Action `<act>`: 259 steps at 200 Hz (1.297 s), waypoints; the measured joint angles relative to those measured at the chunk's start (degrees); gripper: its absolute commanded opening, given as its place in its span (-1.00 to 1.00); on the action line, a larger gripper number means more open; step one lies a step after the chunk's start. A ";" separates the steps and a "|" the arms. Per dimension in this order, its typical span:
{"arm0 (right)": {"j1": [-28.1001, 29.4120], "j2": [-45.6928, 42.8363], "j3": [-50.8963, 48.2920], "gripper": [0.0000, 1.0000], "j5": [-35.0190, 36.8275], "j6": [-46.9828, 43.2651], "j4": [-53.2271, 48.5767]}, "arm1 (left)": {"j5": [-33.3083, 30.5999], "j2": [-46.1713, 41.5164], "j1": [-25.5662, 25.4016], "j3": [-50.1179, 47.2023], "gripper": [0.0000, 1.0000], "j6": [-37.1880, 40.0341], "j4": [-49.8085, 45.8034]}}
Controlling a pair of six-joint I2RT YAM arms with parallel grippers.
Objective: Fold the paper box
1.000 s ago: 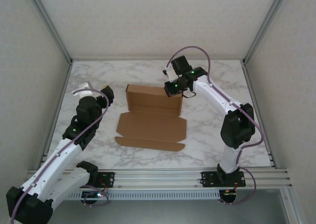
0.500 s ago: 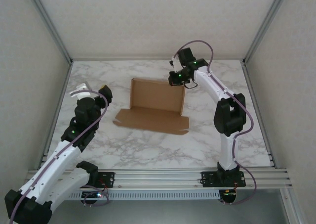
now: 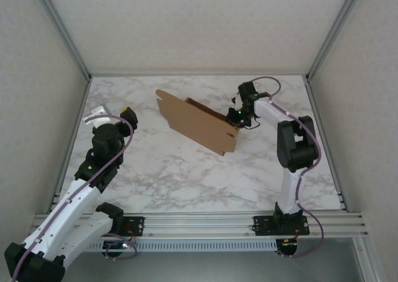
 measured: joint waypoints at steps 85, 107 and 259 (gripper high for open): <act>9.68 -16.81 -17.94 0.21 -4.68 6.84 6.69 | 1.53 0.15 -0.02 0.00 0.73 -0.44 0.07; 8.48 -19.82 -15.91 0.27 0.70 5.38 3.98 | 1.97 0.15 -0.07 0.00 0.73 -0.42 0.09; 7.69 9.07 13.46 -0.06 13.60 -6.05 -8.04 | 2.80 0.85 -0.39 -0.02 0.74 -1.49 0.09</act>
